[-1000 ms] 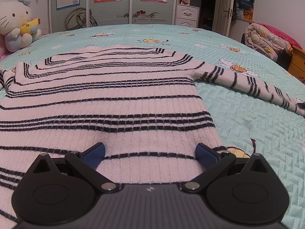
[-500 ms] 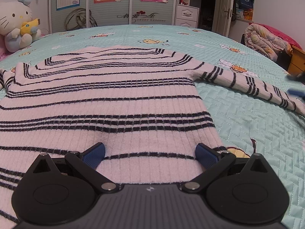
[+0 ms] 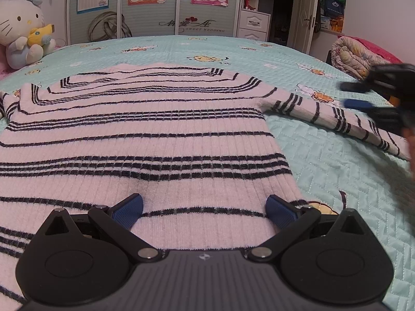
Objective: Fold clothes
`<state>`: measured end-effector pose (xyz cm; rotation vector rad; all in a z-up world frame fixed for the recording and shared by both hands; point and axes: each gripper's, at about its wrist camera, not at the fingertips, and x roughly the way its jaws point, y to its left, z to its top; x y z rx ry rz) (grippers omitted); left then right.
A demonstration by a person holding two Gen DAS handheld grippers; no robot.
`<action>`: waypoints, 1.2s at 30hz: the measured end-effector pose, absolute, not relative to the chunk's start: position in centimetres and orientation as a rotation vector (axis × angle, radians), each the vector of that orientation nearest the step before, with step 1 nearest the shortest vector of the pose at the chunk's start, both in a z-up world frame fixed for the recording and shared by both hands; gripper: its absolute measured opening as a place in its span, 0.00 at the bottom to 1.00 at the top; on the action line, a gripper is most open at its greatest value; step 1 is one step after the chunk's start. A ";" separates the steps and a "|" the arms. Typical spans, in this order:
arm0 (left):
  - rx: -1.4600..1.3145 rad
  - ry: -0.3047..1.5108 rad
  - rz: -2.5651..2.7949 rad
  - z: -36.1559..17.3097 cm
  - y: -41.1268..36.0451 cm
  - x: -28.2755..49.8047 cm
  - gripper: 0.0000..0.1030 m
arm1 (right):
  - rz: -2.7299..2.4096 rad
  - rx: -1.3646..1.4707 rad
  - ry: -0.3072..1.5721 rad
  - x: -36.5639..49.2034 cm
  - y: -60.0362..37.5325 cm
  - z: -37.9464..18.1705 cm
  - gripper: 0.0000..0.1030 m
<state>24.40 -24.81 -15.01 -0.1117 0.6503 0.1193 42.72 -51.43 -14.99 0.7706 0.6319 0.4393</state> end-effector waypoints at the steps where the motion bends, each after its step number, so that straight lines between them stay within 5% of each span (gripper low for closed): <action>1: -0.115 0.648 0.118 -15.0 -24.8 24.4 1.00 | 0.462 0.816 0.649 43.7 -50.6 -15.6 0.27; 11: -0.134 0.636 0.109 -15.0 -24.5 24.2 1.00 | 0.648 0.853 0.806 49.7 -42.0 -17.0 0.32; 13: -0.144 0.634 0.104 -14.9 -24.3 24.1 1.00 | 0.547 0.844 0.827 50.4 -42.6 -17.8 0.06; 16: -0.157 0.635 0.098 -14.8 -24.1 24.2 1.00 | 0.392 0.875 0.776 49.1 -44.6 -17.3 0.00; 20: -0.195 0.643 0.071 -14.5 -23.4 24.0 1.00 | 0.374 0.921 0.725 45.0 -45.7 -15.1 0.25; 36: -0.396 0.604 0.146 -7.8 -12.6 11.0 0.98 | 0.663 0.738 0.937 23.2 -36.8 -10.9 0.32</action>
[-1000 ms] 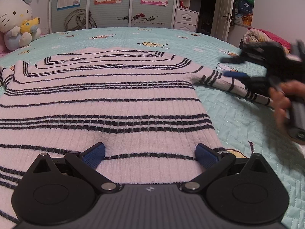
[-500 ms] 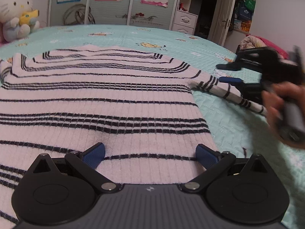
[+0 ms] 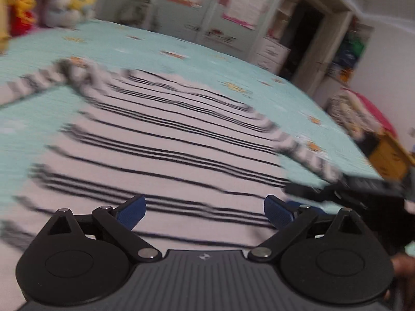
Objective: Fold clothes
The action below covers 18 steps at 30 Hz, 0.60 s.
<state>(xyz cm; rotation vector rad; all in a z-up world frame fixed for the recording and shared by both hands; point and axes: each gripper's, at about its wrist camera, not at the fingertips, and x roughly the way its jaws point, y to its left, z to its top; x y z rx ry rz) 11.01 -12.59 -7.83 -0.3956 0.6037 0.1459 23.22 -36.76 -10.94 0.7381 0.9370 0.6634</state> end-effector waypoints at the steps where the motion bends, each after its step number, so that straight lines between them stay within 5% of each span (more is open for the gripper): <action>1: -0.397 0.612 0.176 -7.9 -11.6 10.4 0.98 | 0.674 0.714 0.950 21.9 -36.4 -10.8 0.32; 5: -0.465 0.707 0.320 -10.7 -7.2 8.1 0.98 | 0.611 0.691 1.053 19.6 -36.9 -12.5 0.34; 7: -0.534 0.751 0.376 -12.7 -5.0 6.9 0.92 | 0.538 0.696 1.072 18.9 -38.6 -13.6 0.00; 13: -0.600 0.678 0.305 -11.5 -3.6 4.6 0.88 | 0.445 0.688 1.044 16.6 -41.1 -12.3 0.01; 15: -0.681 0.631 0.275 -11.3 -2.2 4.0 0.88 | 0.470 0.672 1.027 15.9 -40.4 -11.0 0.22; 18: -0.742 0.625 0.304 -12.2 -0.1 3.6 0.87 | 0.575 0.679 1.009 15.5 -38.8 -10.2 0.30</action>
